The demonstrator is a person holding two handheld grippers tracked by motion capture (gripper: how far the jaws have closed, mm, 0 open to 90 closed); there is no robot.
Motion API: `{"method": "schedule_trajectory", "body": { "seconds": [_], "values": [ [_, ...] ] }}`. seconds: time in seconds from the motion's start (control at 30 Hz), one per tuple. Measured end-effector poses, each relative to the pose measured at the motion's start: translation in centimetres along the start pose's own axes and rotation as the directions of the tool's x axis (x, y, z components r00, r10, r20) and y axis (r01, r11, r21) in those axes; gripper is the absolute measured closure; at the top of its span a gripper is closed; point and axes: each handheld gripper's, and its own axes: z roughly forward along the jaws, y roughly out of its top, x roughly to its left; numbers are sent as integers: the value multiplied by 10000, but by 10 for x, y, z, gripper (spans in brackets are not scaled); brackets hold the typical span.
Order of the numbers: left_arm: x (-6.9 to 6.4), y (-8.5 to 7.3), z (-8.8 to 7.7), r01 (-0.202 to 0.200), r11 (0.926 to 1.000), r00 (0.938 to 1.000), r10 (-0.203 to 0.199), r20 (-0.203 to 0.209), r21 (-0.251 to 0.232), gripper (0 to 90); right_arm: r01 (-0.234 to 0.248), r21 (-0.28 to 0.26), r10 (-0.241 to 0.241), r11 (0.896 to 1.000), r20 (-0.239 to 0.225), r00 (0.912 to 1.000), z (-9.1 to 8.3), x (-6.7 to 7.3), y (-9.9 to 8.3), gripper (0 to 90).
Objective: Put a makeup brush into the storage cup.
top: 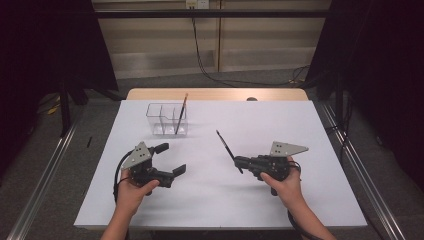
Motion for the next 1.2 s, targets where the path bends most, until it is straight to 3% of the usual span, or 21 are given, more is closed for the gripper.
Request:
{"method": "schedule_trajectory", "body": {
  "seconds": [0.67, 1.2],
  "values": [
    [-21, 14, 44, 201, 9998, 9955, -195, 922, -59, 0, 93, 32, -93, 10000, -25, 10000, 2, 2, 0, 842],
    [-33, 20, 64, 215, 9996, 9902, -188, 1385, -181, 0, 115, 62, -114, 9999, -78, 9999, 5, 3, -2, 842]
  ]
}}
